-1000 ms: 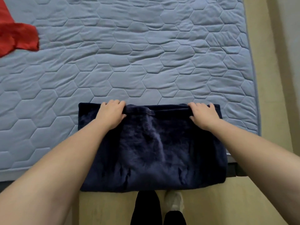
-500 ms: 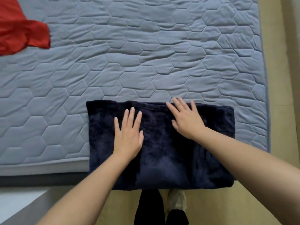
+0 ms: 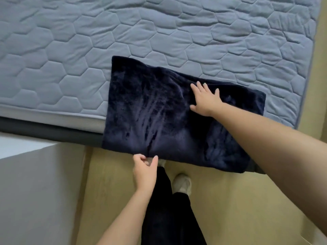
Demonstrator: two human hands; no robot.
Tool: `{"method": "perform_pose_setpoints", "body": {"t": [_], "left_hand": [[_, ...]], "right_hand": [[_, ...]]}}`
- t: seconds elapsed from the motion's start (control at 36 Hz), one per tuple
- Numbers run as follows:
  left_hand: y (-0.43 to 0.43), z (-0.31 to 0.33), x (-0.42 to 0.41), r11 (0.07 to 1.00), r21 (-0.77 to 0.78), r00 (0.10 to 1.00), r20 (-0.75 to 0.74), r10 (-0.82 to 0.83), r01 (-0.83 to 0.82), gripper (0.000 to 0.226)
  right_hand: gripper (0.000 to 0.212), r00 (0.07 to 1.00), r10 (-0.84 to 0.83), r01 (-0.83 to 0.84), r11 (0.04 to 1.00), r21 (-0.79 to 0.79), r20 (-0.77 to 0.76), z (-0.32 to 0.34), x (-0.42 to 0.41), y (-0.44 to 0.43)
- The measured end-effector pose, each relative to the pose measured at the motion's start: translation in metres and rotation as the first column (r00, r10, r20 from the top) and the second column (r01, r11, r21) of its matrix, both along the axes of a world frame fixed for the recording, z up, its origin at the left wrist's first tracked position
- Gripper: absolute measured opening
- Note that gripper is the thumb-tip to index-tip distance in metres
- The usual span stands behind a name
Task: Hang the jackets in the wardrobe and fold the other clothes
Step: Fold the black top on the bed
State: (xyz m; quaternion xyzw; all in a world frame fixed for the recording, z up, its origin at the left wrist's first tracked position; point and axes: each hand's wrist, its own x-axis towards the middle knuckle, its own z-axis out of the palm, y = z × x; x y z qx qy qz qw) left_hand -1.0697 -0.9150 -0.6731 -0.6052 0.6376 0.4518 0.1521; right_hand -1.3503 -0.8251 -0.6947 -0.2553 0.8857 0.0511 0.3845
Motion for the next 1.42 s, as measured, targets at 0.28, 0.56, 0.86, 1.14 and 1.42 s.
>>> {"method": "perform_pose_setpoints", "body": {"t": [0.28,0.56,0.86,1.14,1.42], "left_hand": [[0.047,-0.039,-0.032,0.385,0.766,0.569,-0.031,0.822,-0.515,0.070],[0.021,0.005,-0.033,0.416,0.753,0.541,-0.096,0.836,-0.509,0.066],[-0.140,0.156,-0.166,0.870,0.489,0.803,-0.491,0.337,-0.066,0.043],[-0.163,0.238,-0.243,0.940,0.207,0.901,-0.397,-0.174,0.272,0.111],[-0.083,0.044,-0.119,0.906,0.317,0.958,-0.156,-0.241,0.280,0.100]], "right_hand": [[0.081,0.988,-0.145,0.139,0.986,-0.089,-0.059,-0.036,-0.047,-0.036],[0.022,0.766,-0.521,0.624,0.745,-0.237,0.377,0.028,-0.062,-0.024],[0.016,0.574,-0.504,0.818,0.390,-0.423,0.646,0.223,-0.131,0.013],[0.034,0.580,-0.535,0.808,0.477,-0.347,0.615,0.261,-0.118,0.060],[0.026,0.372,-0.688,0.897,0.438,-0.052,0.624,0.081,0.049,0.155]]}}
